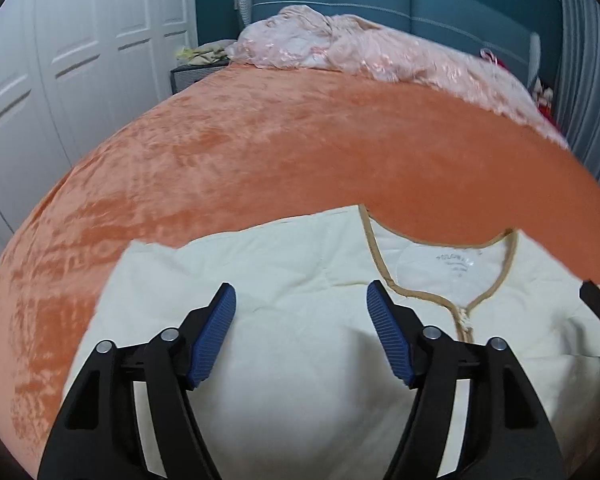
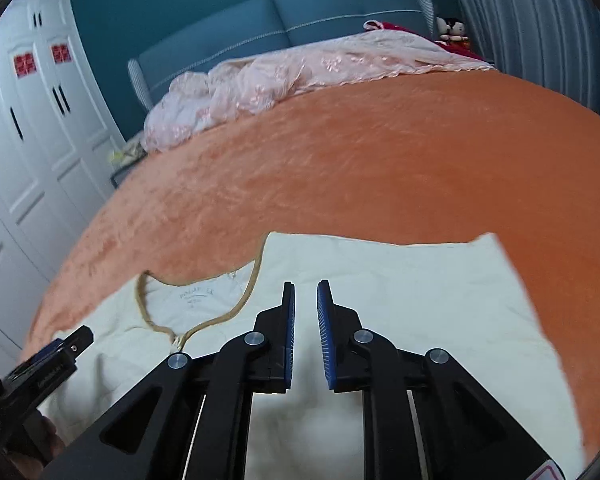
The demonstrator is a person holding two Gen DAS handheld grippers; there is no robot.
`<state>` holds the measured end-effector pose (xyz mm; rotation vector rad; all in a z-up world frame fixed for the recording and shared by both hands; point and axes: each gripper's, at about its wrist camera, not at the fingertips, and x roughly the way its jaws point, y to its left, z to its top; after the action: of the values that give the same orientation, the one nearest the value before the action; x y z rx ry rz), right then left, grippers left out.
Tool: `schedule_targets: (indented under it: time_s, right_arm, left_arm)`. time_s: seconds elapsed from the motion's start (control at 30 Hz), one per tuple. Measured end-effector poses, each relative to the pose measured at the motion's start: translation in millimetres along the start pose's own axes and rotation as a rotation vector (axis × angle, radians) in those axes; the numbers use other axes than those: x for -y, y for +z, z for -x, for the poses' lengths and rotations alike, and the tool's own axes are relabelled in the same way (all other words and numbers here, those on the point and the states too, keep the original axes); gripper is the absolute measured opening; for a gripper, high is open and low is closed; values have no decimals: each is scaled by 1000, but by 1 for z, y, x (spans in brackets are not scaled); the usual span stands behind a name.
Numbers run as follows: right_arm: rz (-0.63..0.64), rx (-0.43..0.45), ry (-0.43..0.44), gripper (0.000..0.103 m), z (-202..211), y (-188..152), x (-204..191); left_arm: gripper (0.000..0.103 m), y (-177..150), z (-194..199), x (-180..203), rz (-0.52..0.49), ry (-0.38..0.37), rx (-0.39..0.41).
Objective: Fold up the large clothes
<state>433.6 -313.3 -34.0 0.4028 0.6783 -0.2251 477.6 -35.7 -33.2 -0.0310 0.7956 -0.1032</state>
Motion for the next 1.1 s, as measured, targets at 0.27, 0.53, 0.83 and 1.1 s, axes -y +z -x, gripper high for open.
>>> schedule_targets:
  time_s: [0.27, 0.53, 0.83, 1.1]
  right_arm:
    - [99, -168, -77, 62, 196, -96, 109]
    - [-205, -336, 22, 66, 277, -203, 172]
    - [-286, -372, 114, 65, 254, -225, 137]
    - [-183, -342, 109, 6, 284, -202, 112]
  left_arm:
    - [88, -88, 133, -124, 49, -40, -169]
    - [92, -204, 193, -186, 251, -103, -359]
    - [77, -227, 199, -157, 234, -118, -380]
    - [13, -206, 239, -153, 208, -129, -337]
